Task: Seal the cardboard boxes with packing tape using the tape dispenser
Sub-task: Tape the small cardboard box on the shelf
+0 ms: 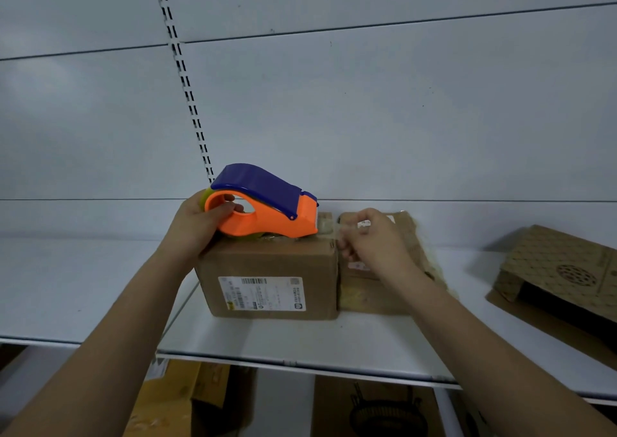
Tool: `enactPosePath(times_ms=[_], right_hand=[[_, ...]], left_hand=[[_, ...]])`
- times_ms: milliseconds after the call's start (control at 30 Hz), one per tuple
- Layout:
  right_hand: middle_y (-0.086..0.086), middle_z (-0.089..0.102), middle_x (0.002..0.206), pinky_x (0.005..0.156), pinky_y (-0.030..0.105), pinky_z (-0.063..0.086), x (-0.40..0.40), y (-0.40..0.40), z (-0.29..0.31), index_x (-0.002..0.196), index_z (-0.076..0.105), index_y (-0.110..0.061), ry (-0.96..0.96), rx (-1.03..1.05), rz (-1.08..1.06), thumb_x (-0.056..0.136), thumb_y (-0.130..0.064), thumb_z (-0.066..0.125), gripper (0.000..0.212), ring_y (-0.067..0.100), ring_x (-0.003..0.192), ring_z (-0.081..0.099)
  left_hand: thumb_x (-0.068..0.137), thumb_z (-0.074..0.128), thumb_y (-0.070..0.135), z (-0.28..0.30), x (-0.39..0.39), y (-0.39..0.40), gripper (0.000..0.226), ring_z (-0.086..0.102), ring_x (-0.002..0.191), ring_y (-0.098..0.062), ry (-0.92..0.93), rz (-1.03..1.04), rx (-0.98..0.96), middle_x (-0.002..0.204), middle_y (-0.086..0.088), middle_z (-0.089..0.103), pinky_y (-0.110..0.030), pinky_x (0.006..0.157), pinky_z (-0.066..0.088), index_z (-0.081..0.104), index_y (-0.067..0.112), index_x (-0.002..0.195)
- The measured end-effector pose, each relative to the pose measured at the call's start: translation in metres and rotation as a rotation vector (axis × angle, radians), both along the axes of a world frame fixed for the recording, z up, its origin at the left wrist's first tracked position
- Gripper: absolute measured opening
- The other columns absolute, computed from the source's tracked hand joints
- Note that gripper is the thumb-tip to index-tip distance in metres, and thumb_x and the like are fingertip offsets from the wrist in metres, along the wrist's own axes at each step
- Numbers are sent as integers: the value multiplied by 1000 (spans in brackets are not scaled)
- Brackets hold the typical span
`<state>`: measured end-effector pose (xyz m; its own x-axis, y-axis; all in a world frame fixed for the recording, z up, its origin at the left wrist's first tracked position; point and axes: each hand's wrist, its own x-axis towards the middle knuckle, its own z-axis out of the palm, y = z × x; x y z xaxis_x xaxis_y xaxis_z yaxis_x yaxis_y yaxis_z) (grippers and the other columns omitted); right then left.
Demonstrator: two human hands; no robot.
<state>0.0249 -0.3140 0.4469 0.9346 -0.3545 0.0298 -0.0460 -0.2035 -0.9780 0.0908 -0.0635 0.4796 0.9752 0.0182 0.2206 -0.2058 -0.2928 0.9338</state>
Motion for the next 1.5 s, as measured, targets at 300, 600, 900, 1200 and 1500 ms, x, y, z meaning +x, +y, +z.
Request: enactPosePath(times_ms=[300,600,900,1200,1500], right_hand=[[6,64,83,54,27,53,0,0,-19,104,50,-17,-7,-269,-33,88,-18,64,22,20,67,65],[-4,58,72,54,20,37,14,19,6,79,57,-13,-161,-449,-34,91,-28,60,20,8,66,51],[-3,52,115,88,29,48,22,14,-10,129,48,-17,-193,-354,76,95,-36,59,40,13,105,53],[-7,7,164,112,31,34,10,-5,-15,150,-23,-37,13,-674,534,69,-58,80,133,14,145,26],[-19,42,140,94,15,41,25,-12,-18,145,17,-43,-11,-504,566,62,-50,88,110,6,127,46]], left_hand=[[96,63,26,-5,3,-1,13,56,82,-5,-42,53,110,91,14,59,-22,69,43,54,34,100],[93,66,25,-6,3,-3,18,58,83,-7,-64,88,137,90,13,60,-21,67,44,51,35,91],[92,68,36,-13,2,-12,21,55,90,-14,-171,265,285,97,8,58,-30,80,41,53,28,103],[90,70,32,4,11,5,26,64,90,-13,2,-18,196,97,6,66,-25,76,50,58,21,110],[86,77,23,40,10,20,41,65,94,-5,-122,-262,350,108,12,66,-20,76,51,56,30,121]])
